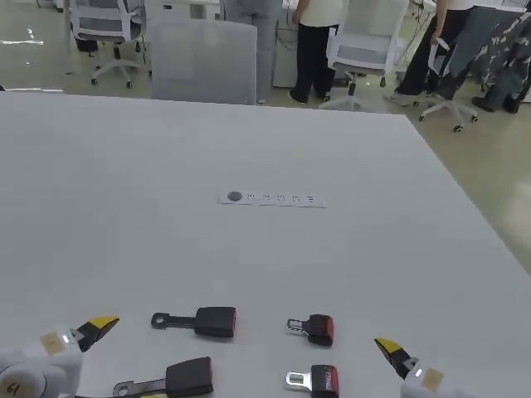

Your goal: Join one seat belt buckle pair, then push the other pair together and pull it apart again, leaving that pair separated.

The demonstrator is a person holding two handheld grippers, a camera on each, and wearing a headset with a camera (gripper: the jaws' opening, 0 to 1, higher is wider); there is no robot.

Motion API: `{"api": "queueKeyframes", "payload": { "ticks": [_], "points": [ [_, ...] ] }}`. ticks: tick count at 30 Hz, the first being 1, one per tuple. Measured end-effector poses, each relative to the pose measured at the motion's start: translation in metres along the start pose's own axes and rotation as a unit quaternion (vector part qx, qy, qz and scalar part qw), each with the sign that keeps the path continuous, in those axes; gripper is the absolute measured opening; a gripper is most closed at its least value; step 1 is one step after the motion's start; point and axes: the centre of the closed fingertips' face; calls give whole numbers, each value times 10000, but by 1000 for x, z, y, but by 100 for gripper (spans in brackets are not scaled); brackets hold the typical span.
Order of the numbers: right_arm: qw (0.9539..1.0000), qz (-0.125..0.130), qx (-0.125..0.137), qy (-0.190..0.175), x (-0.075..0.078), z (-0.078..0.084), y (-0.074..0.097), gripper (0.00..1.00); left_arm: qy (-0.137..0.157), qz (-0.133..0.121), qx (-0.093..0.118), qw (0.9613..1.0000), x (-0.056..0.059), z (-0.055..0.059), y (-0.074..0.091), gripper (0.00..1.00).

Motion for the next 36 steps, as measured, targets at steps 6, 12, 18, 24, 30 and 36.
{"api": "queueKeyframes", "payload": {
  "ticks": [6,12,18,24,30,36],
  "points": [
    [10000,-41,-19,-18,-1,2,-3,100,23,19,-23,10000,0,2,-2,96],
    [9999,-133,-83,-28,-2,6,-7,100,21,62,-60,10000,0,5,-5,96],
    [9996,-251,-126,-18,1,6,-11,100,72,206,-78,9997,3,5,-8,96],
    [9989,-379,-262,21,3,11,-16,99,-55,300,-211,9993,4,12,-16,95],
    [9979,-520,-384,39,5,15,-22,98,-80,359,-287,9989,3,16,-22,95],
    [9964,-666,-519,2,10,20,-30,97,-143,455,-381,9981,4,22,-30,94]
  ]
}}
Point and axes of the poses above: the centre of the closed fingertips' face, and the gripper's own axes: y roughly backward along the fingers, x roughly to its right, z roughly out of its underside, and after that the axes turned 13 degrees about -z, right-handed
